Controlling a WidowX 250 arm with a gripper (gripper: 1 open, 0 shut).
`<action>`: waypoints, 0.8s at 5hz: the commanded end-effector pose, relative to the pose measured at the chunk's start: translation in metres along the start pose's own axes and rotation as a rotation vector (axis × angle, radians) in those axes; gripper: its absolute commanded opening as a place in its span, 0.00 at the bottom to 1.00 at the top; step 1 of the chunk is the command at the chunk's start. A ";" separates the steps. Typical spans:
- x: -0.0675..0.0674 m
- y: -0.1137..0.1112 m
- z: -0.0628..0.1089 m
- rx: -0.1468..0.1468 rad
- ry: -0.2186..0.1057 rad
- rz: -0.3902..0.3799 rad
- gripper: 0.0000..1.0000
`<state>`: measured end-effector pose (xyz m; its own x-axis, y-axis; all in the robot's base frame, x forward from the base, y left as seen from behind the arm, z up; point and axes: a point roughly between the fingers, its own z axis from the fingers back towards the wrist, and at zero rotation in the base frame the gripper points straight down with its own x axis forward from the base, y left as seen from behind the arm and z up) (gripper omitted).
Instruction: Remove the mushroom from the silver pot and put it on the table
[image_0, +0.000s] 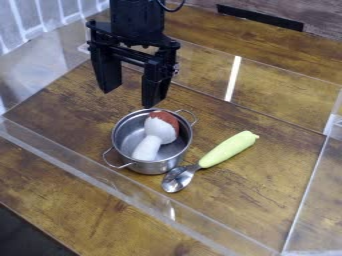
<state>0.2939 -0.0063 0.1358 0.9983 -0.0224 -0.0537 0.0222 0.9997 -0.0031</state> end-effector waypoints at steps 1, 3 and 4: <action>0.007 0.004 -0.026 -0.008 0.010 0.015 1.00; 0.022 0.003 -0.080 -0.025 0.015 -0.009 1.00; 0.028 0.000 -0.087 -0.033 0.003 -0.036 1.00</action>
<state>0.3078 -0.0074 0.0323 0.9918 -0.0575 -0.1140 0.0531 0.9978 -0.0407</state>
